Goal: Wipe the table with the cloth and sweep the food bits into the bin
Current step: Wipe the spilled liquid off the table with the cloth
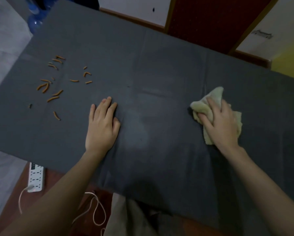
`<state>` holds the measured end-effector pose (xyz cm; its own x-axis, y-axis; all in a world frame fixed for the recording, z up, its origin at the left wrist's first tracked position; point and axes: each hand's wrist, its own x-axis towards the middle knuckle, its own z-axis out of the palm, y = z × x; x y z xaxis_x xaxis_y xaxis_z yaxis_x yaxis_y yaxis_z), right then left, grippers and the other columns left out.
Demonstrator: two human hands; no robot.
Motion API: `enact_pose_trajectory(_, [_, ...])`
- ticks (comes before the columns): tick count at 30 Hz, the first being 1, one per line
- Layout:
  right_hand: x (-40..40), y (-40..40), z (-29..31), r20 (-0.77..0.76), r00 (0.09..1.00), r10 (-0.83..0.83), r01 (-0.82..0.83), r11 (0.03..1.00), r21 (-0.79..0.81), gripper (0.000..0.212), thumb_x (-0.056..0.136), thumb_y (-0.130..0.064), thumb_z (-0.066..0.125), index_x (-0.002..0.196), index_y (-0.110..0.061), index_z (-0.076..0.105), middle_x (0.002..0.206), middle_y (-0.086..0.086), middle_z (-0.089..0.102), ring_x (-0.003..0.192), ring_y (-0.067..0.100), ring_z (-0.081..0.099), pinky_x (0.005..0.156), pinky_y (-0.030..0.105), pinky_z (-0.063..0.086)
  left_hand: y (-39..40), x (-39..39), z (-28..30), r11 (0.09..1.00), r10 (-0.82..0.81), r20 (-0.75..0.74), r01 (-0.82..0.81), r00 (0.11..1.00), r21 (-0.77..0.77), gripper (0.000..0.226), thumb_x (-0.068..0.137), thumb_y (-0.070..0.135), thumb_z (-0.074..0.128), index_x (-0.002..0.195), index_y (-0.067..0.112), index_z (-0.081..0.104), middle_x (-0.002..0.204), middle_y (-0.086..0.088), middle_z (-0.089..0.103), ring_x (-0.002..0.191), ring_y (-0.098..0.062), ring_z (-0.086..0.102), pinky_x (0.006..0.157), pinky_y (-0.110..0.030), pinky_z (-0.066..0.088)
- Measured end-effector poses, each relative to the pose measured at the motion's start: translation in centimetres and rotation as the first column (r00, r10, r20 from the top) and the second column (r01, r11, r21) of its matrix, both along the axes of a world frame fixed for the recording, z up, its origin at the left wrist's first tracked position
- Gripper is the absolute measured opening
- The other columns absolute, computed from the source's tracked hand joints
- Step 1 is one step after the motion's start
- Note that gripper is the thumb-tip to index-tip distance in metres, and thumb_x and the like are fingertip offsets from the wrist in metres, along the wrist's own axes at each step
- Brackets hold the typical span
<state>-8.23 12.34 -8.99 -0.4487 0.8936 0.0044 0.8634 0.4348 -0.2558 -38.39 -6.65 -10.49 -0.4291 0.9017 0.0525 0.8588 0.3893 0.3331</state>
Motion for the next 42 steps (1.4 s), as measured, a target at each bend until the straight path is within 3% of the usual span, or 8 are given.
enact_pose_trajectory(9, [-6.4, -16.0, 0.2, -0.024, 0.853, 0.522, -0.522, 0.850, -0.063, 0.069, 0.083, -0.057, 0.057, 0.144, -0.028, 0.045, 0.153, 0.013, 0.035, 0.141, 0.034, 0.031, 0.114, 0.048, 0.027, 0.2, -0.2, -0.1, 1.000, -0.003, -0.009, 0.003, 1.000, 0.009, 0.048, 0.091, 0.023, 0.039, 0.135, 0.005, 0.047, 0.150, -0.013, 0.038, 0.141, -0.029, 0.031, 0.120, -0.048, 0.014])
enact_pose_trajectory(14, [-3.9, -14.6, -0.7, -0.003, 0.769, 0.640, -0.639, 0.767, -0.055, 0.067, 0.086, -0.052, 0.058, 0.145, -0.025, 0.043, 0.150, 0.017, 0.040, 0.139, 0.032, 0.035, 0.112, 0.045, 0.026, 0.1, 0.1, -0.1, 1.000, -0.001, -0.010, 0.002, 1.000, 0.024, 0.049, 0.090, 0.022, 0.039, 0.134, 0.004, 0.047, 0.150, -0.014, 0.039, 0.140, -0.031, 0.032, 0.120, -0.048, 0.014])
enact_pose_trajectory(20, [11.1, -6.8, 0.6, 0.165, 0.978, 0.130, -0.126, 0.991, -0.035, 0.067, 0.085, -0.061, 0.045, 0.140, -0.022, 0.051, 0.135, 0.017, 0.053, 0.115, 0.037, 0.052, 0.096, 0.041, 0.034, 0.1, 0.2, 0.1, 1.000, -0.006, 0.005, 0.006, 1.000, 0.027, 0.050, 0.091, 0.023, 0.037, 0.136, 0.003, 0.045, 0.151, -0.016, 0.037, 0.141, -0.032, 0.030, 0.120, -0.047, 0.012])
enact_pose_trajectory(24, [16.3, -4.5, 1.3, 0.139, 0.926, -0.352, 0.351, 0.936, 0.030, 0.065, 0.087, -0.055, 0.041, 0.138, -0.015, 0.048, 0.124, 0.024, 0.054, 0.108, 0.042, 0.052, 0.087, 0.045, 0.040, 0.2, 0.2, -0.1, 1.000, -0.011, -0.010, 0.012, 1.000, 0.027, 0.049, 0.090, 0.023, 0.037, 0.134, 0.002, 0.046, 0.149, -0.016, 0.038, 0.140, -0.032, 0.031, 0.120, -0.048, 0.012])
enact_pose_trajectory(28, [11.3, -4.4, 0.0, 0.017, 0.907, -0.420, 0.418, 0.906, 0.065, 0.059, 0.088, -0.048, 0.043, 0.134, -0.013, 0.052, 0.124, 0.027, 0.052, 0.106, 0.044, 0.050, 0.089, 0.049, 0.041, 0.1, 0.3, 0.1, 1.000, -0.006, -0.016, 0.007, 1.000, 0.012, 0.049, 0.091, 0.024, 0.037, 0.134, 0.002, 0.047, 0.150, -0.015, 0.038, 0.141, -0.030, 0.030, 0.120, -0.047, 0.013])
enact_pose_trajectory(33, [-1.3, -4.8, -0.1, 0.064, 0.998, -0.015, 0.009, 0.996, 0.094, 0.062, 0.083, -0.055, 0.047, 0.137, -0.025, 0.049, 0.127, 0.016, 0.052, 0.107, 0.037, 0.051, 0.085, 0.046, 0.045, 0.2, 0.3, 0.1, 1.000, -0.002, -0.019, 0.002, 1.000, -0.014, 0.051, 0.091, 0.026, 0.037, 0.136, 0.004, 0.045, 0.151, -0.013, 0.037, 0.142, -0.028, 0.029, 0.121, -0.046, 0.012])
enact_pose_trajectory(37, [-5.9, -6.9, -0.9, -0.024, 0.808, 0.589, -0.590, 0.808, -0.008, 0.061, 0.088, -0.052, 0.053, 0.143, -0.026, 0.046, 0.145, 0.017, 0.043, 0.133, 0.033, 0.039, 0.107, 0.044, 0.028, 0.1, 0.3, 0.2, 0.999, 0.007, -0.016, -0.008, 1.000, -0.034, 0.052, 0.091, 0.026, 0.036, 0.138, 0.006, 0.044, 0.152, -0.011, 0.035, 0.143, -0.026, 0.027, 0.121, -0.045, 0.010])
enact_pose_trajectory(42, [1.4, -2.1, -0.5, 0.019, 0.744, 0.668, -0.668, 0.744, -0.006, 0.061, 0.083, -0.049, 0.058, 0.139, -0.027, 0.045, 0.137, 0.019, 0.051, 0.124, 0.032, 0.045, 0.103, 0.038, 0.033, 0.2, 0.4, 0.4, 0.999, 0.002, -0.008, -0.002, 1.000, -0.035, 0.052, 0.092, 0.026, 0.035, 0.138, 0.005, 0.044, 0.153, -0.011, 0.035, 0.143, -0.026, 0.026, 0.122, -0.044, 0.009])
